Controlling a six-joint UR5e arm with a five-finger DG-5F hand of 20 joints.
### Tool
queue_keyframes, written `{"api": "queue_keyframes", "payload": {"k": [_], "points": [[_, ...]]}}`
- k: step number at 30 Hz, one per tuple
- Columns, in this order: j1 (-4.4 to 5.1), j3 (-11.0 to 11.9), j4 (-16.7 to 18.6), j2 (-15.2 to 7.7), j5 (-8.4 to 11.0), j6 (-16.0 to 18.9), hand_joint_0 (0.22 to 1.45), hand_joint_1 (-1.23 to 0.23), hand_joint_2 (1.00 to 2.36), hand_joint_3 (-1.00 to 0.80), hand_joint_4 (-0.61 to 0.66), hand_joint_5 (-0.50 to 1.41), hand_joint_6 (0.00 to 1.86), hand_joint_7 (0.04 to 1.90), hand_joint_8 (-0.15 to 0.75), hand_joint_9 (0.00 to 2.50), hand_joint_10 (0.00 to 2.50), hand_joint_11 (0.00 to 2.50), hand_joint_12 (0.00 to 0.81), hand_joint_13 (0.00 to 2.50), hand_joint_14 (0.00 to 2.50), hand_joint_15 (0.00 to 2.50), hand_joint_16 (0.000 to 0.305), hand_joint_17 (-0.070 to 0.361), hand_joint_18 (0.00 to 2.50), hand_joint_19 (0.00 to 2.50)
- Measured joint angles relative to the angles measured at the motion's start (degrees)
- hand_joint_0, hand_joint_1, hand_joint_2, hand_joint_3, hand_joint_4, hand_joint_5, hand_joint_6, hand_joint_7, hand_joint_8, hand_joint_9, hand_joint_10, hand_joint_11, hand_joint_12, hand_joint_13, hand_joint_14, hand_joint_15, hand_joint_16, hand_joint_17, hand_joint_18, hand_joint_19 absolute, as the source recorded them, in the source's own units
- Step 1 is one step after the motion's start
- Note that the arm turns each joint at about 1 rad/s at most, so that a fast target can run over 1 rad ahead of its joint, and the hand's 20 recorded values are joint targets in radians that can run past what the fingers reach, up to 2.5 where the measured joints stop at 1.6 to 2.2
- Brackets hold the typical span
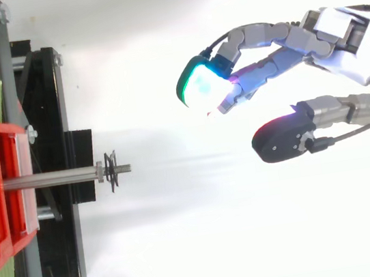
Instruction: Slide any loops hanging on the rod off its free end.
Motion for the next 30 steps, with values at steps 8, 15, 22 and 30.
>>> {"api": "queue_keyframes", "payload": {"k": [8,15,22,30], "points": [[0.30,0.2,0.7,-1.3,0.59,-0.8,0.59,-0.61,1.01,-0.33,0.39,-0.14,0.50,0.97,0.358,0.91,0.01,0.34,0.394,0.85,0.01,0.22,0.064,0.144,0.90,0.45],[-0.03,3.6,2.8,-7.8,0.66,5.0,0.59,-0.61,1.01,-0.34,0.39,-0.14,0.50,0.98,0.360,0.92,0.01,0.35,0.395,0.85,0.01,0.22,0.064,0.144,0.90,0.45],[-0.33,8.5,2.1,-12.4,0.14,7.4,0.59,-0.61,1.01,-0.33,0.39,-0.14,0.50,0.99,0.361,0.92,0.01,0.34,0.395,0.85,0.01,0.23,0.064,0.144,0.90,0.45],[-0.52,11.1,6.9,-16.3,-0.91,7.7,0.59,-0.61,1.01,-0.34,0.39,-0.14,0.50,1.01,0.359,0.92,0.01,0.34,0.393,0.85,0.01,0.22,0.064,0.144,0.91,0.46]]}}
